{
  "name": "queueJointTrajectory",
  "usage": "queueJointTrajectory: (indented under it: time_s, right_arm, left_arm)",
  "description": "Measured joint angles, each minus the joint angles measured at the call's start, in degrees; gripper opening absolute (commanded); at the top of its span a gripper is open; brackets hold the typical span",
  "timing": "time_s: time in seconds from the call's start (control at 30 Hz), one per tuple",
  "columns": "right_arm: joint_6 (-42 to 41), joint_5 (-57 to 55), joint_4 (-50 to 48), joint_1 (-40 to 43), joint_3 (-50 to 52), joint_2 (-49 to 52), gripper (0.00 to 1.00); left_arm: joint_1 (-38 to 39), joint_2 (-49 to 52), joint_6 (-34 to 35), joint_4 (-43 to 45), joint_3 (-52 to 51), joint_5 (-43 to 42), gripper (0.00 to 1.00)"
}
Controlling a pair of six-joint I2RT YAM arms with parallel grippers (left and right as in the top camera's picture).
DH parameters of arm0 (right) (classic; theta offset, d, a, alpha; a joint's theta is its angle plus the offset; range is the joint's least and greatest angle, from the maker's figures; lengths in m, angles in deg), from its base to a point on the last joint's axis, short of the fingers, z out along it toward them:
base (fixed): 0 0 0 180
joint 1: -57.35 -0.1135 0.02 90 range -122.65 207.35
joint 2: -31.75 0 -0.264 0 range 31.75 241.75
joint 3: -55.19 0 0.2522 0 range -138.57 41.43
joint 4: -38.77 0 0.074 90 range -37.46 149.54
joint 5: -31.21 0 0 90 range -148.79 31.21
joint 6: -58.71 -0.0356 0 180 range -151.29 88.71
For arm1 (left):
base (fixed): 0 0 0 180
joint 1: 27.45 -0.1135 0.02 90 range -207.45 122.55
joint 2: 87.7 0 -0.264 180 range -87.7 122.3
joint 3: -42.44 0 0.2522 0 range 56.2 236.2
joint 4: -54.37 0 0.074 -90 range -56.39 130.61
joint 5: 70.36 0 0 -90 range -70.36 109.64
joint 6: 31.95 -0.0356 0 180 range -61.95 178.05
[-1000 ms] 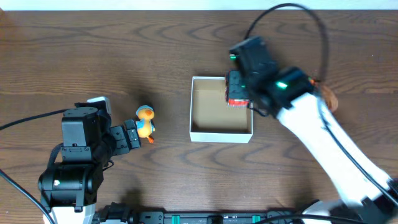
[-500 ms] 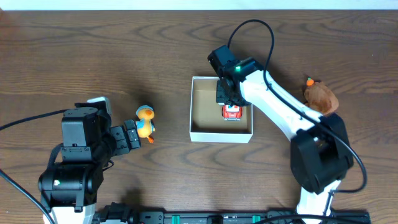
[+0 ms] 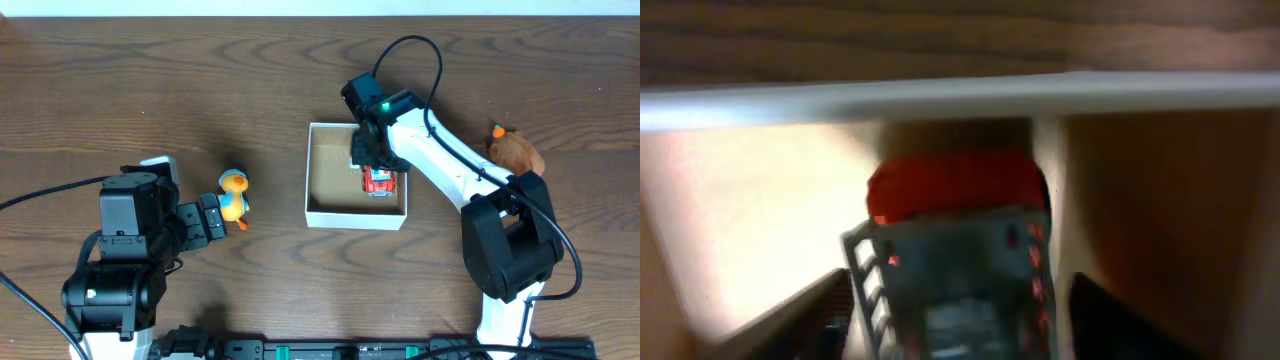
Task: Pack container
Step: 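Carry the truck into the white box and release it, then move the right gripper to the brown plush bear and grasp it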
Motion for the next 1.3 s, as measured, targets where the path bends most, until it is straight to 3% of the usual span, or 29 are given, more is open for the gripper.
queueJointTrajectory:
  time_s: [0.23,0.53,0.67,0.77,1.0,1.3]
  right_arm:
    - [1.8,2.2,2.3,0.0,0.0,-1.2,0.99]
    - [12.7,1.2,2.5,1.5,-5.7,-19.3,0.99]
    - [17.1,-4.0,4.9,8.2,-8.2,-29.6,0.99]
    - [22.0,-6.2,7.0,18.6,-8.6,-33.2,0.99]
    - [32.9,-3.7,8.2,37.3,-6.8,-24.9,0.99]
    - [38.7,-0.2,7.7,42.8,-4.3,-6.1,0.99]
  left_arm:
    - [0.0,0.0,0.0,0.0,0.0,0.0,0.98]
    - [0.0,0.0,0.0,0.0,0.0,0.0,0.98]
    - [0.0,0.0,0.0,0.0,0.0,0.0,0.98]
    - [0.0,0.0,0.0,0.0,0.0,0.0,0.98]
    - [0.0,0.1,0.0,0.0,0.0,0.0,0.98]
    - [0.0,3.0,0.0,-0.8,0.0,0.0,0.98]
